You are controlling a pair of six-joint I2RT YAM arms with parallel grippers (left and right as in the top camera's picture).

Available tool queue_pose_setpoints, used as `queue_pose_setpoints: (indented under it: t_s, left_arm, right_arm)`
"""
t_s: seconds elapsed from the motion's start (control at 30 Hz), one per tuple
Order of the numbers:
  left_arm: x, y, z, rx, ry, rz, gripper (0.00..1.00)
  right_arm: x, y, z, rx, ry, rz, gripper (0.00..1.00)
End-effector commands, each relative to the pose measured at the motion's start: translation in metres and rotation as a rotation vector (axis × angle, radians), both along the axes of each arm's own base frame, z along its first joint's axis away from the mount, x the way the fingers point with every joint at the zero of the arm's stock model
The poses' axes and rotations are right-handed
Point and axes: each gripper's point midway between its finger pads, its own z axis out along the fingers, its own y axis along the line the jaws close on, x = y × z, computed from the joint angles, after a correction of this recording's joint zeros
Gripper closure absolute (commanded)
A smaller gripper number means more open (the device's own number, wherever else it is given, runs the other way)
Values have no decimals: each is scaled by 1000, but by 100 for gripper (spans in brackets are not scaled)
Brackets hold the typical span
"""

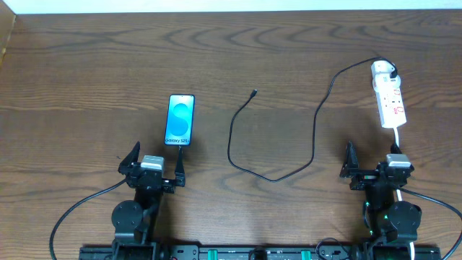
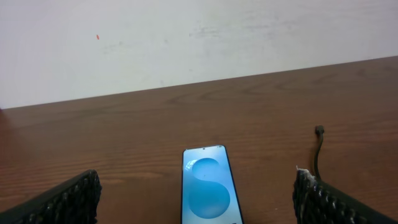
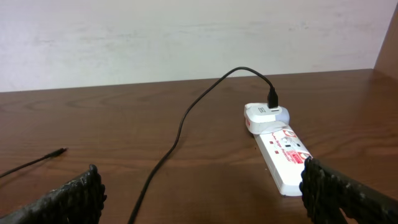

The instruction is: Plug charger to phone and switch on socket

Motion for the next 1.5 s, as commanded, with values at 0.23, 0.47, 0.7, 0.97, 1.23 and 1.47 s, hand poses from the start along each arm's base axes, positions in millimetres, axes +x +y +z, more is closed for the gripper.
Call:
queue_pose_setpoints:
  t_s: [0.23, 0.47, 0.7, 0.97, 1.23, 1.47]
  left_arm:
    - [-1, -2, -15, 10, 48, -10, 2]
    - [-1, -2, -15, 10, 48, -10, 2]
    - [-1, -4, -13, -6, 44, -20, 2]
    - [-2, -4, -1, -103, 32, -10, 2]
    - [8, -6, 37, -114, 87, -14, 2]
    - [42, -17, 67, -118, 237, -59, 2]
  right_arm:
    - [0, 2, -1, -6, -1, 6, 1]
    - [0, 2, -1, -6, -1, 6, 1]
    - [0, 2, -1, -6, -1, 6, 1]
    - [0, 2, -1, -6, -1, 6, 1]
    - [0, 2, -1, -6, -1, 6, 1]
    - [0, 2, -1, -5, -1, 6, 1]
